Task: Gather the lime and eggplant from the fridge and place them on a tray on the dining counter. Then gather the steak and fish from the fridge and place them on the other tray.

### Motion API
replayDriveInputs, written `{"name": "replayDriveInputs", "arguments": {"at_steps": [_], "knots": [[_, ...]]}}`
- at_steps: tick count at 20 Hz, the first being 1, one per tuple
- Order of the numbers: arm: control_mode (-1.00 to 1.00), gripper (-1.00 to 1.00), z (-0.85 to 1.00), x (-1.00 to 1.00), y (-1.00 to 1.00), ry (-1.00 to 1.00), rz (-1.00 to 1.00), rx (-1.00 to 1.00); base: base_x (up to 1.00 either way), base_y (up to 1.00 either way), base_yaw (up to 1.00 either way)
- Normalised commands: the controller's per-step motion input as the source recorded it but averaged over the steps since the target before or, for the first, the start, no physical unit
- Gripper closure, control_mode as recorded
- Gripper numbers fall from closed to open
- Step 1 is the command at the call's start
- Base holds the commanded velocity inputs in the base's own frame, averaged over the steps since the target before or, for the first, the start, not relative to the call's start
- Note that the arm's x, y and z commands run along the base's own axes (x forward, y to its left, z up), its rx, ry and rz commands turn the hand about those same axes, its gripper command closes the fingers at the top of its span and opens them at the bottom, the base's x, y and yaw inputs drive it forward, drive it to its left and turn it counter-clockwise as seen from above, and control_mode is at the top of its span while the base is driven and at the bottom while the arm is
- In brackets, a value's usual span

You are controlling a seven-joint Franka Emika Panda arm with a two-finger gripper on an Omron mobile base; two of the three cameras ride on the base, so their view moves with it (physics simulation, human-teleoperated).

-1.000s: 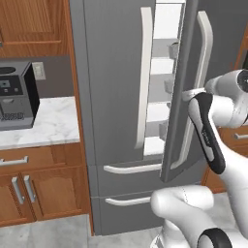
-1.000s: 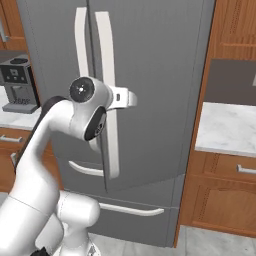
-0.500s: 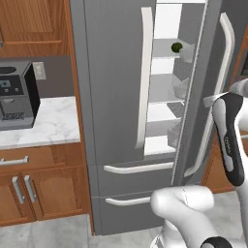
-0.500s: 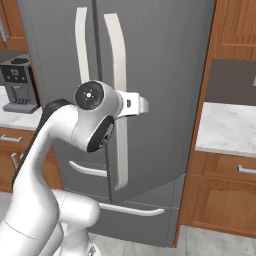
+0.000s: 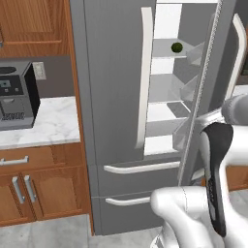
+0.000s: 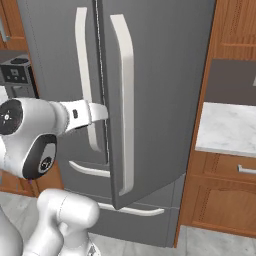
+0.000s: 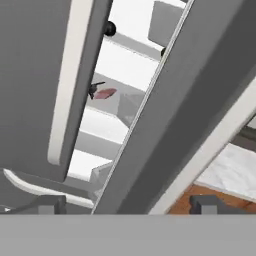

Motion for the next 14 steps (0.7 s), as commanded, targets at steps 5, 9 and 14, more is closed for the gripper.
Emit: {"name": "replayDriveInputs", "arguments": {"at_steps": [5, 9, 14], "knots": [[-1.00, -1.00, 0.00, 0.17, 0.92, 0.06, -0.02, -0.25, 0.00, 0.00, 0.00], [-1.00, -1.00, 0.00, 0.60, 0.38, 0.09, -0.01, -0.14, 0.00, 0.00, 0.00], [-1.00, -1.00, -0.03, 0.88, 0.06, 0.15, 0.00, -0.08, 0.00, 0.00, 0.00]]}}
